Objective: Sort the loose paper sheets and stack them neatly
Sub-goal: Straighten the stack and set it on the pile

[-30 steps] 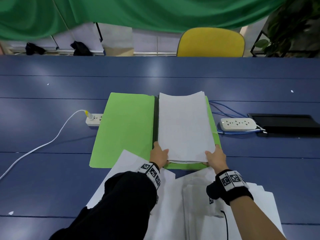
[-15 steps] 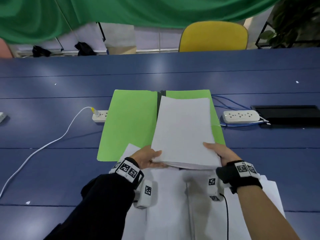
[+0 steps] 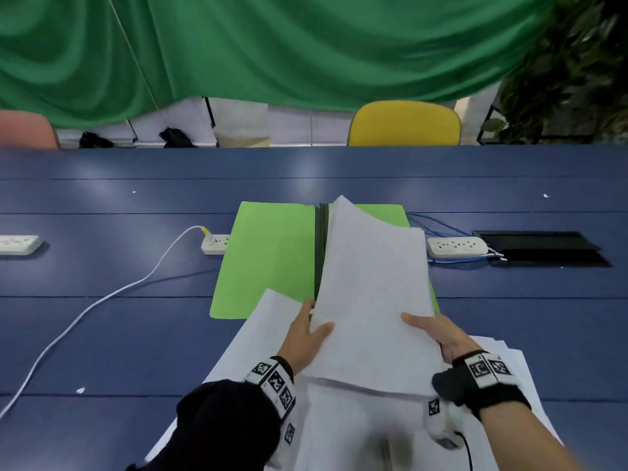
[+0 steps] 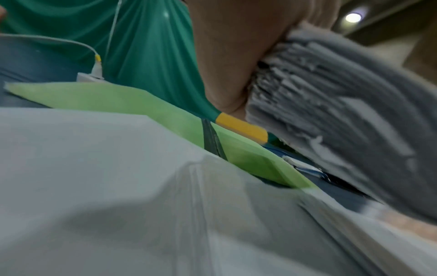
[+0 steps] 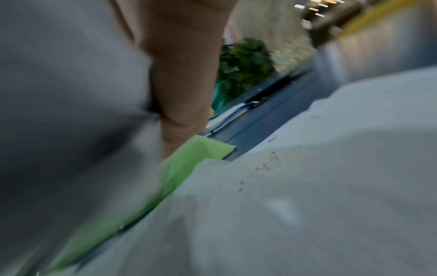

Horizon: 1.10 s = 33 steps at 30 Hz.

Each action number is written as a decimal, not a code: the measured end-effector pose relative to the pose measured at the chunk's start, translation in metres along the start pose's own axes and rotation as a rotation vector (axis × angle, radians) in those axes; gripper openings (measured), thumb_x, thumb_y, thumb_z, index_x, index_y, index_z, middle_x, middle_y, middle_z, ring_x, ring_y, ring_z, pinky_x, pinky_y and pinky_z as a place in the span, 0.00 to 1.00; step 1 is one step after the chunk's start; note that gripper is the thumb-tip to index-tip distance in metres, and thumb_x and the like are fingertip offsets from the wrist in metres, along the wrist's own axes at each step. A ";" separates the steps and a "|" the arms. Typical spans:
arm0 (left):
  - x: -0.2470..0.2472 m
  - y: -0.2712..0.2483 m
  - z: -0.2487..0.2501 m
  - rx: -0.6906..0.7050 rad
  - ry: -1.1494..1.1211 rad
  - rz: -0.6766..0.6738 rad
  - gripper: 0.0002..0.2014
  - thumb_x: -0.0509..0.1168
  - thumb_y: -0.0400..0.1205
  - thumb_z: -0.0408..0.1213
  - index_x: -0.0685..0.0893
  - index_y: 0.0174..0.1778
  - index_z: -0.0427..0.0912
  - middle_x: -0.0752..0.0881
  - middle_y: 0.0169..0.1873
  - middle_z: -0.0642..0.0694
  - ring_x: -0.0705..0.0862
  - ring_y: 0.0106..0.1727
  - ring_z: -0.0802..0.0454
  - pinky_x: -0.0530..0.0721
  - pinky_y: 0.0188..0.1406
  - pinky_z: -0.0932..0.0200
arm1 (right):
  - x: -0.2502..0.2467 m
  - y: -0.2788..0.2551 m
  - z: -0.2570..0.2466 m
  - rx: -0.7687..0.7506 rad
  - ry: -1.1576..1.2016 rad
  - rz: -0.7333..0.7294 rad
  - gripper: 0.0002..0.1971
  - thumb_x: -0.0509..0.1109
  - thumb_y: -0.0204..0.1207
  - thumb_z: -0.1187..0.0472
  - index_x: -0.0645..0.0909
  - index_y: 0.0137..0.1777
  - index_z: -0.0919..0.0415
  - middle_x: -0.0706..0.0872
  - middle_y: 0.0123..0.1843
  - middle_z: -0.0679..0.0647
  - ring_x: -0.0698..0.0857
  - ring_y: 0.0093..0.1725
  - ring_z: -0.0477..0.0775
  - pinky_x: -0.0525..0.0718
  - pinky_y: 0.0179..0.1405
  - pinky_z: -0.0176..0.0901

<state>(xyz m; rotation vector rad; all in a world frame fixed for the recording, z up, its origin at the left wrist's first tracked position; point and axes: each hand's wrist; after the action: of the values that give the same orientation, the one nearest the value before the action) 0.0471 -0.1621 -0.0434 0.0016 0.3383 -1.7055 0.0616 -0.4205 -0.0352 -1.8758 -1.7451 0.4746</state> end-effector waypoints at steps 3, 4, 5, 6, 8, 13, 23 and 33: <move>0.000 -0.024 -0.007 -0.009 -0.027 -0.016 0.16 0.68 0.78 0.29 0.75 0.60 0.39 0.86 0.55 0.45 0.86 0.49 0.60 0.83 0.45 0.70 | 0.008 -0.014 0.019 -0.086 -0.024 0.014 0.16 0.67 0.75 0.73 0.78 0.63 0.70 0.91 0.38 0.56 0.90 0.34 0.55 0.89 0.39 0.49; 0.000 -0.030 -0.008 -0.043 -0.044 -0.029 0.16 0.69 0.77 0.29 0.76 0.59 0.39 0.86 0.56 0.44 0.86 0.50 0.55 0.84 0.46 0.67 | 0.008 -0.022 0.023 -0.115 -0.041 0.007 0.17 0.67 0.74 0.73 0.78 0.63 0.69 0.91 0.42 0.57 0.90 0.36 0.56 0.88 0.42 0.52; -0.001 -0.036 -0.009 -0.078 -0.064 -0.047 0.16 0.69 0.77 0.30 0.76 0.60 0.40 0.85 0.56 0.45 0.85 0.52 0.52 0.83 0.48 0.64 | 0.007 -0.030 0.028 -0.146 -0.060 -0.004 0.17 0.68 0.74 0.73 0.78 0.63 0.68 0.90 0.46 0.57 0.90 0.38 0.56 0.88 0.44 0.52; 0.000 -0.044 -0.010 -0.112 -0.075 -0.063 0.14 0.68 0.78 0.31 0.77 0.59 0.41 0.85 0.57 0.46 0.85 0.54 0.50 0.82 0.50 0.61 | 0.006 -0.040 0.031 -0.163 -0.081 -0.010 0.17 0.68 0.74 0.73 0.79 0.62 0.66 0.90 0.46 0.56 0.90 0.39 0.55 0.88 0.43 0.51; 0.004 -0.062 -0.013 -0.142 -0.085 -0.071 0.12 0.66 0.80 0.32 0.78 0.59 0.42 0.84 0.56 0.47 0.83 0.54 0.50 0.80 0.51 0.60 | 0.005 -0.060 0.036 -0.175 -0.116 -0.005 0.13 0.69 0.74 0.73 0.81 0.57 0.62 0.91 0.44 0.53 0.91 0.37 0.51 0.88 0.35 0.44; 0.021 -0.092 -0.038 -0.290 0.067 -0.032 0.25 0.72 0.72 0.49 0.82 0.62 0.40 0.79 0.65 0.44 0.77 0.68 0.43 0.78 0.66 0.52 | -0.007 -0.087 0.062 -0.114 -0.219 0.056 0.12 0.69 0.74 0.70 0.81 0.58 0.63 0.89 0.50 0.59 0.89 0.45 0.57 0.87 0.41 0.47; 0.042 -0.110 -0.054 -0.313 0.189 0.061 0.30 0.71 0.74 0.49 0.76 0.68 0.34 0.80 0.66 0.40 0.81 0.64 0.44 0.79 0.66 0.51 | -0.002 -0.065 0.113 0.049 -0.419 0.307 0.31 0.73 0.72 0.66 0.67 0.74 0.70 0.76 0.71 0.67 0.77 0.69 0.67 0.75 0.67 0.53; 0.032 -0.085 -0.061 -0.361 -0.103 0.125 0.16 0.51 0.87 0.42 0.79 0.64 0.41 0.81 0.63 0.44 0.79 0.65 0.45 0.75 0.70 0.50 | 0.002 -0.066 0.113 0.066 -0.449 0.328 0.25 0.73 0.74 0.63 0.73 0.70 0.71 0.81 0.66 0.66 0.81 0.60 0.64 0.76 0.67 0.55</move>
<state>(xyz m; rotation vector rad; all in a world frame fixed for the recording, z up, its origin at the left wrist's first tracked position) -0.0519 -0.1691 -0.0887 -0.3229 0.5525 -1.4958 -0.0576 -0.4008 -0.0857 -2.1331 -1.6537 1.1386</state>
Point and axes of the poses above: each hand's wrist, its own y-axis towards the middle knuckle, its own x-axis out of the palm, z = x × y
